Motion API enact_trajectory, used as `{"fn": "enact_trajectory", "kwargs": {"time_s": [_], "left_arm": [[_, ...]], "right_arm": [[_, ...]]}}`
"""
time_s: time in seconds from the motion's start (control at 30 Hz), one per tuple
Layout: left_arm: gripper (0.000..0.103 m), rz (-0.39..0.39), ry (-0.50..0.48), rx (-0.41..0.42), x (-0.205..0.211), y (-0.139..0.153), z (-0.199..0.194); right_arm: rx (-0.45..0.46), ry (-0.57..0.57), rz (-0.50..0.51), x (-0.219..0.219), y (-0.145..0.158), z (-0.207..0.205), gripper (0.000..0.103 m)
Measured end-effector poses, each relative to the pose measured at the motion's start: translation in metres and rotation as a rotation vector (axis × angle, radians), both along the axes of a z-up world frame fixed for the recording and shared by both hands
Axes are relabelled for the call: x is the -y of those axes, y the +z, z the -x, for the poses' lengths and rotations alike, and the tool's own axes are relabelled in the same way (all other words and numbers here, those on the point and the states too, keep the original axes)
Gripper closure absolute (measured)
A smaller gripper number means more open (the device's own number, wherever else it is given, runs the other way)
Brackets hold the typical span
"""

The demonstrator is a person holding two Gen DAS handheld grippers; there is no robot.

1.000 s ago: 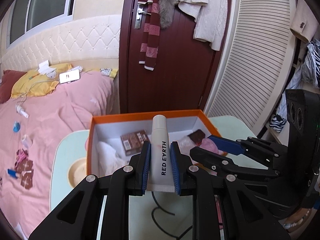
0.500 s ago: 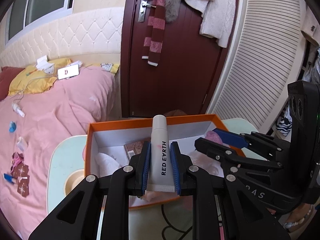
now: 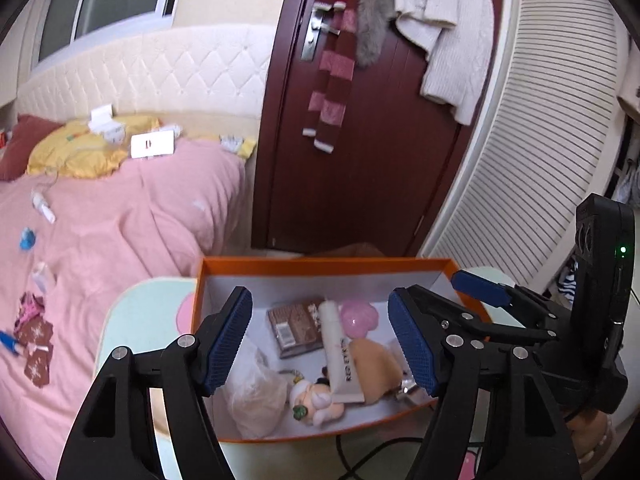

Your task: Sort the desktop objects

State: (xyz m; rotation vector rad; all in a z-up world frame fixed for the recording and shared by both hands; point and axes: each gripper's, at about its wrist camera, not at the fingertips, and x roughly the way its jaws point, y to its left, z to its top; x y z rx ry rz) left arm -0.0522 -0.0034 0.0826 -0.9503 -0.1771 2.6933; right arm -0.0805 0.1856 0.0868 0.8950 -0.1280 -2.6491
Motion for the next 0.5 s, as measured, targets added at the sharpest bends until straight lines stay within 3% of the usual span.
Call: {"fn": "enact_trajectory", "kwargs": {"time_s": [0.5], "left_arm": [[0.032,-0.011,0.033,0.007,0.0099,-0.0026,-0.0053]], "right_arm": [[0.038,0.004,-0.036,0.0105,-0.0059,-0.0006,0.026]]}}
